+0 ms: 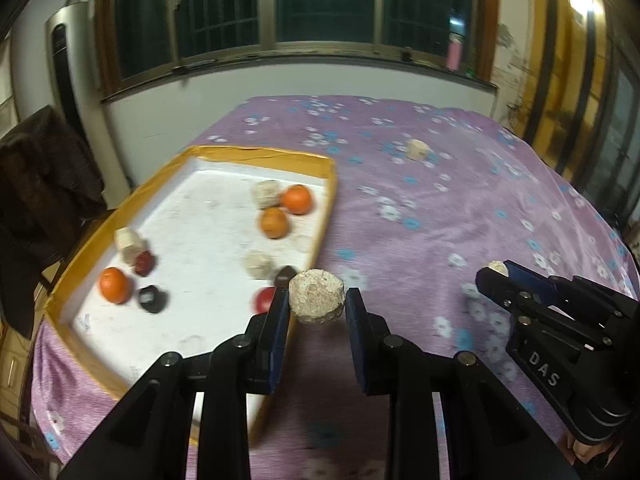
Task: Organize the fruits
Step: 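Carry both rough cream chunks over the yellow tray with both grippers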
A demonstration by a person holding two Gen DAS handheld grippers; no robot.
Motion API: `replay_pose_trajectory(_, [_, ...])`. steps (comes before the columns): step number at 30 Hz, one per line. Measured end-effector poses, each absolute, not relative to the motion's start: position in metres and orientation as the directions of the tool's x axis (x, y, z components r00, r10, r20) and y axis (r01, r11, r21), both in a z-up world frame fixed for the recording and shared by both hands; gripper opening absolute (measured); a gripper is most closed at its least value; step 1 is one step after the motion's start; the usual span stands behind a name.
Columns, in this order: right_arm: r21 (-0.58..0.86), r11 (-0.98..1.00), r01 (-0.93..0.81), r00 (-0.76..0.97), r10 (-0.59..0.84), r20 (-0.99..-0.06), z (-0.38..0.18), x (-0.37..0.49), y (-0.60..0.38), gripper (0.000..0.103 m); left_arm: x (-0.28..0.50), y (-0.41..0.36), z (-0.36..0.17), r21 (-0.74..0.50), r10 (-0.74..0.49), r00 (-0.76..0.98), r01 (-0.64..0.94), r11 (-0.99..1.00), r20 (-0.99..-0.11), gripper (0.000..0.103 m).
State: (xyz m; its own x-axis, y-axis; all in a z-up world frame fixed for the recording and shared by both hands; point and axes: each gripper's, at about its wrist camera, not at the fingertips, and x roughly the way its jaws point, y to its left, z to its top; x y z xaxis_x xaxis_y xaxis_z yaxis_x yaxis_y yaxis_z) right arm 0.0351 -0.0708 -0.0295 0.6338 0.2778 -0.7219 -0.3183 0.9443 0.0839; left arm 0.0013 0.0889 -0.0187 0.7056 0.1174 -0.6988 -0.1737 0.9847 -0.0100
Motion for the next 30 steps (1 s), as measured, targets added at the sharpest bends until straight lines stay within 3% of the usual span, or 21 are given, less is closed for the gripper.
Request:
replay_pose_trajectory(14, [0.102, 0.86, -0.501, 0.597, 0.429, -0.678, -0.007, 0.044, 0.023, 0.023, -0.002, 0.181, -0.014, -0.013, 0.256, 0.664, -0.372, 0.928, -0.702, 0.027])
replay_pose_trajectory(30, [0.107, 0.813, -0.572, 0.536, 0.469, -0.702, -0.02, 0.085, 0.105, 0.023, 0.023, 0.219, -0.026, 0.006, 0.301, 0.61, -0.436, 0.9, -0.733, 0.027])
